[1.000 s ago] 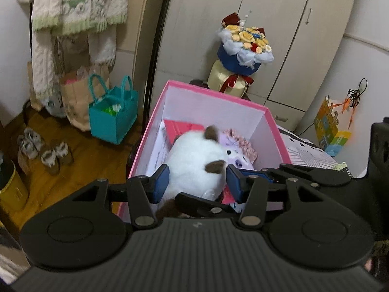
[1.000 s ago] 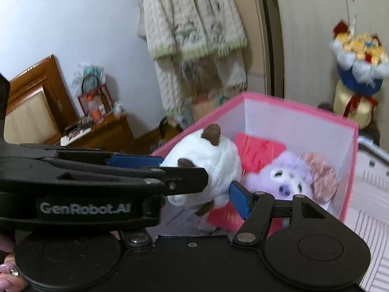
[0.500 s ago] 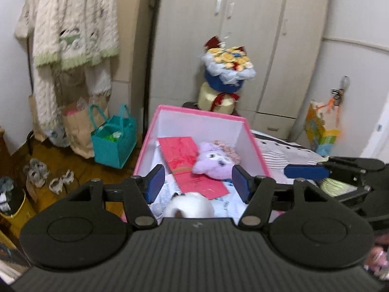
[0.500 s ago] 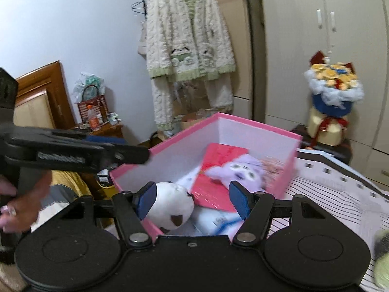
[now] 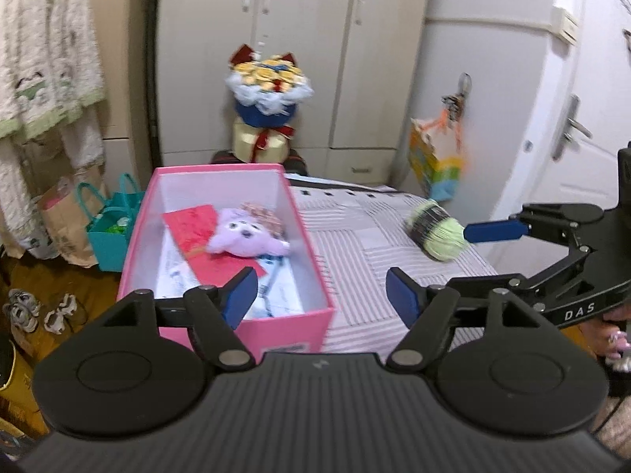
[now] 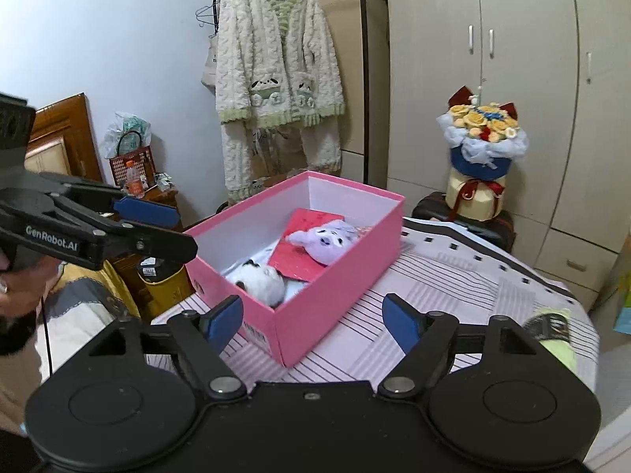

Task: Organize soft objects
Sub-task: 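Move the left tool back over the bed toward the green yarn ball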

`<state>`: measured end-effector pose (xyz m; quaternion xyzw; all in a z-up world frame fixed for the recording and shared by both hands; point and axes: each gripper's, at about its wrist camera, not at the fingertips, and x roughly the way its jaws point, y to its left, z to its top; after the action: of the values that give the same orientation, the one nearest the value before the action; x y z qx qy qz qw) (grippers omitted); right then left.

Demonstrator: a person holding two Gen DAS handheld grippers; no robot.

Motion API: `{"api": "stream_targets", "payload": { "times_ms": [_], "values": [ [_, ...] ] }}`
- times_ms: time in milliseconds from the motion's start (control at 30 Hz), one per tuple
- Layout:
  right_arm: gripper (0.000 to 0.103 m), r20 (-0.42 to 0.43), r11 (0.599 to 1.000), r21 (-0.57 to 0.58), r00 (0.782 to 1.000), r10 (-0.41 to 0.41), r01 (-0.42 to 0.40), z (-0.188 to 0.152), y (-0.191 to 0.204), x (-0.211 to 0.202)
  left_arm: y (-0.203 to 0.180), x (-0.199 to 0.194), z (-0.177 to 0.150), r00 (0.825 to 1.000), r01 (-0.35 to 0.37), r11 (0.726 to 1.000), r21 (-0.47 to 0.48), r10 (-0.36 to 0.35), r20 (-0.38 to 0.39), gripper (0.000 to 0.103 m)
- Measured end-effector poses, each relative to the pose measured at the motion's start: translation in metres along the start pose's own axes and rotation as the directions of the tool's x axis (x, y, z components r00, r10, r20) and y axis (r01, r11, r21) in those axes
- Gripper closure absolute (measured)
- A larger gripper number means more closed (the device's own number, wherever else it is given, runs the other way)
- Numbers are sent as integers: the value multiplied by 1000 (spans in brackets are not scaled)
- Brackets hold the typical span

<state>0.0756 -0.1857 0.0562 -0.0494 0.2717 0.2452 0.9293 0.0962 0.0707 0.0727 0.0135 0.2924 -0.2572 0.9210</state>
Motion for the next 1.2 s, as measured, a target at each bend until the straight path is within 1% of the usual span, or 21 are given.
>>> {"api": "stream_targets", "payload": {
  "times_ms": [100, 167, 233, 300, 367, 533, 600, 667, 767, 933, 1033, 1100, 1200],
  "values": [
    [17, 17, 1000, 1, 1000, -4, 4, -11, -7, -19, -16, -1, 0, 1000, 20, 999, 31, -20, -9, 26],
    [17, 31, 1000, 5, 999, -21, 21, -18, -11, -29, -27, 2, 0, 1000, 24, 999, 46, -24, 0, 19],
    [17, 37, 999, 13, 998, -46, 45, -26, -17, -37, -37, 8, 1, 999, 33, 998, 58, -34, 10, 18],
    [16, 41, 998, 26, 997, -64, 63, -34, -24, -42, -43, 15, 2, 998, 65, 997, 30, -65, -4, 17],
    [15, 42, 996, 40, 996, -79, 77, -43, -31, -46, -50, 23, 2, 993, 118, 993, 17, -117, -17, 16],
    [12, 66, 995, 14, 993, -96, 95, -64, -48, -55, -74, 46, 6, 989, 146, 989, 33, -145, -24, 13],
    [11, 69, 994, 25, 992, -106, 104, -71, -58, -55, -81, 59, 9, 988, 155, 988, 8, -155, -21, 12],
    [10, 69, 993, 44, 991, -111, 108, -76, -70, -52, -89, 72, 11, 988, 155, 988, -25, -155, -5, 5],
    [9, 67, 990, 65, 989, -130, 126, -85, -88, -44, -101, 96, 14, 991, 134, 991, -30, -134, 7, 1],
    [9, 54, 979, 106, 982, -179, 173, -101, -120, -24, -120, 142, 15, 993, 116, 993, -20, -116, -25, 1],
    [9, 89, 970, 103, 969, -229, 220, -111, -135, -11, -125, 173, 14, 992, 114, 992, -58, -116, -49, 1],
    [9, 86, 967, 79, 965, -248, 242, -116, -141, -1, -128, 186, 13, 993, 104, 992, -78, -107, -47, 1],
    [9, 87, 960, 74, 957, -276, 270, -118, -149, 10, -133, 206, 15, 991, 113, 988, -101, -119, -57, 1]
  ]
}}
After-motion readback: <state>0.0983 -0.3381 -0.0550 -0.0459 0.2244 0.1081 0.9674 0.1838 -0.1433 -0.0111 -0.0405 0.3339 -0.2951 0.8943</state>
